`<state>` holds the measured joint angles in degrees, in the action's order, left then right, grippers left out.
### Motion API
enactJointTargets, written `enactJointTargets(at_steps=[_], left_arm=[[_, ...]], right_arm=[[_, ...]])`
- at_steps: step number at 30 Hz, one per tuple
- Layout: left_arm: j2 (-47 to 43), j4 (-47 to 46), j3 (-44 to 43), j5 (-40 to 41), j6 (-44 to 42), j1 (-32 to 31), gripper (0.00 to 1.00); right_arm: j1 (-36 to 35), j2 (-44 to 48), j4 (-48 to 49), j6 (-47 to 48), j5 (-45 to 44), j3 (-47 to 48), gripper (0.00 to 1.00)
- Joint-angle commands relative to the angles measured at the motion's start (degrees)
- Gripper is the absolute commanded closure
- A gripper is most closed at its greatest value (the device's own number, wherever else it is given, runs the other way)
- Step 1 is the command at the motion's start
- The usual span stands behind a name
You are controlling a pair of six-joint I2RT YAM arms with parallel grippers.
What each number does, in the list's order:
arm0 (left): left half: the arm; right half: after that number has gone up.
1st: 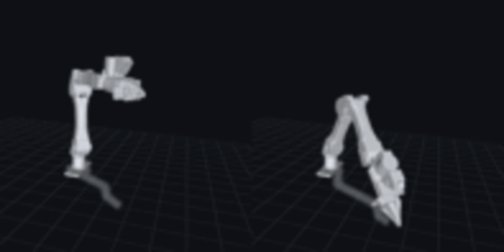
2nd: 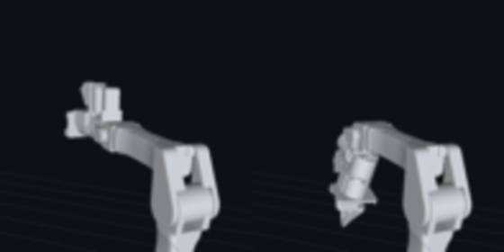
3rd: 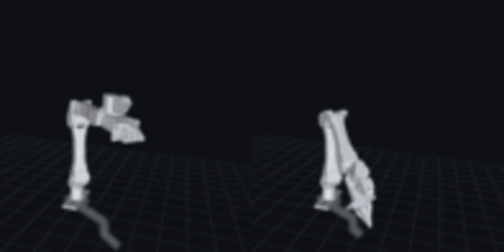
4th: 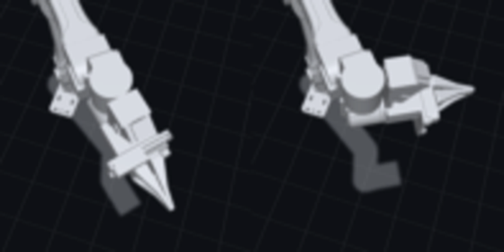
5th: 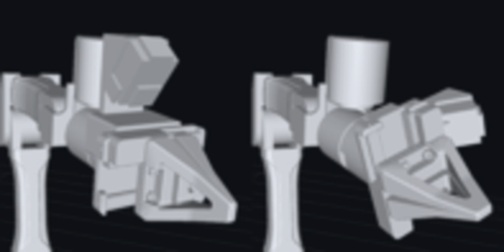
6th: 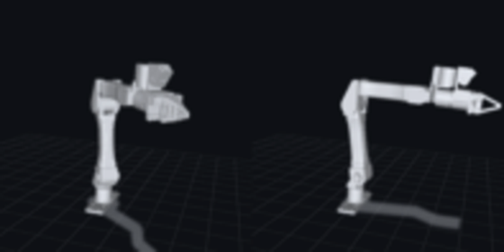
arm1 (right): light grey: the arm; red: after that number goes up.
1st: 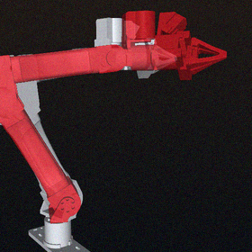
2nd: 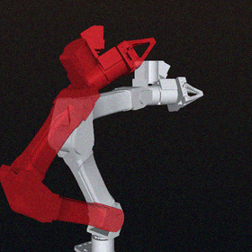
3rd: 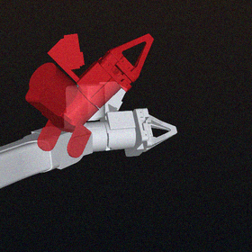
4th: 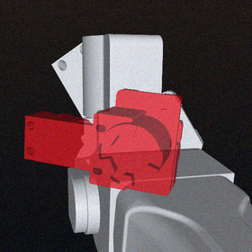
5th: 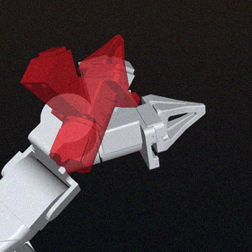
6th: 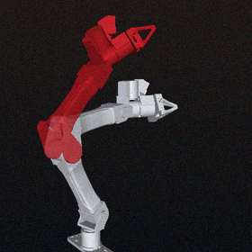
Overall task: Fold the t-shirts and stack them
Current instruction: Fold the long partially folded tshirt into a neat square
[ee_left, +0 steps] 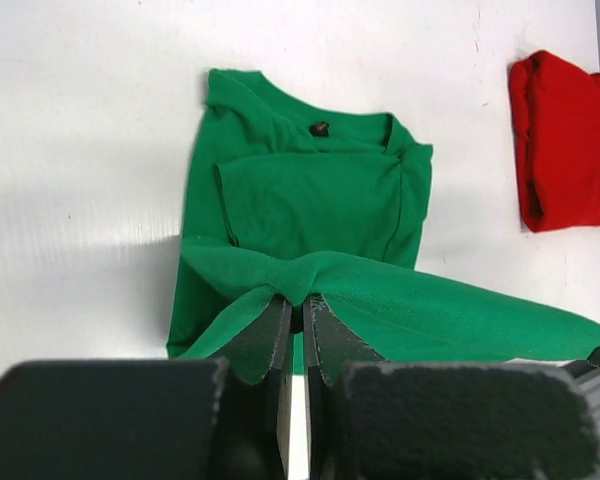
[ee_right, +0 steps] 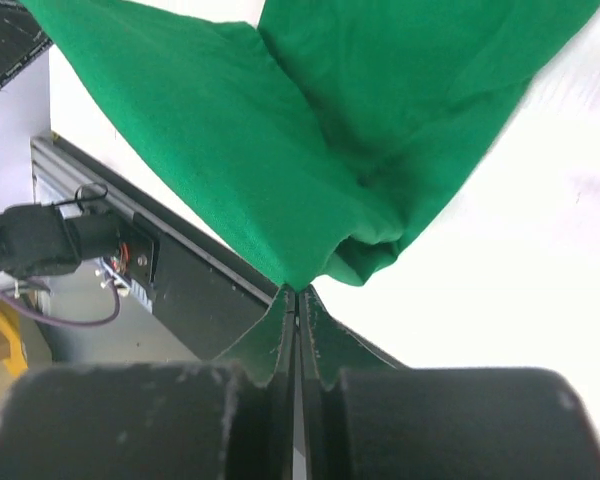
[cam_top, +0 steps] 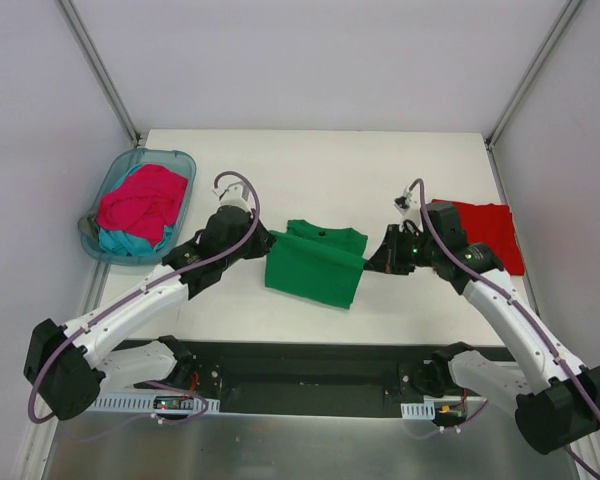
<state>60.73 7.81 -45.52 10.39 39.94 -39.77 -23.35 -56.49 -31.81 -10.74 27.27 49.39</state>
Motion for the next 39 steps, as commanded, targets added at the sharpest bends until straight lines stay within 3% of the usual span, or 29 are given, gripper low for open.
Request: enactJointTargets(at_steps=[1,7,18,34,35,37,39], left_arm=[[3.42,-4.65,-3.96,0.95,-3.46,2.94,1.00],[10.28,-7.46,-7.04,-3.89,-4.52,5.75,1.00],[26.53,-9.57,-16.96,-7.84,-5.31,9.35,1.00],[47.90,-6.51,-27.95,-13.64,-3.38,14.19,1.00],[48.43,-6.32,-28.39,-14.25,-3.56,14.28,0.91],[48.69,-6.14,-28.75,-15.05,-3.91,14.28,0.72],[48.08,-5.88,-29.01,-15.84,-4.43,14.28,0.59]], right_arm=[[2.70,-2.21,3.15,2.04,-1.95,3.09,1.00],[3.93,-6.52,10.79,1.16,-1.95,1.77,1.00],[6.65,-15.92,14.58,2.30,-10.56,4.49,1.00],[9.29,-39.92,20.04,1.08,-11.09,13.19,1.00],[9.38,-40.62,19.95,0.64,-11.27,13.45,0.98],[9.64,-40.98,19.77,0.11,-11.71,13.81,0.83],[9.64,-40.54,18.29,-0.16,-12.93,14.68,0.46]])
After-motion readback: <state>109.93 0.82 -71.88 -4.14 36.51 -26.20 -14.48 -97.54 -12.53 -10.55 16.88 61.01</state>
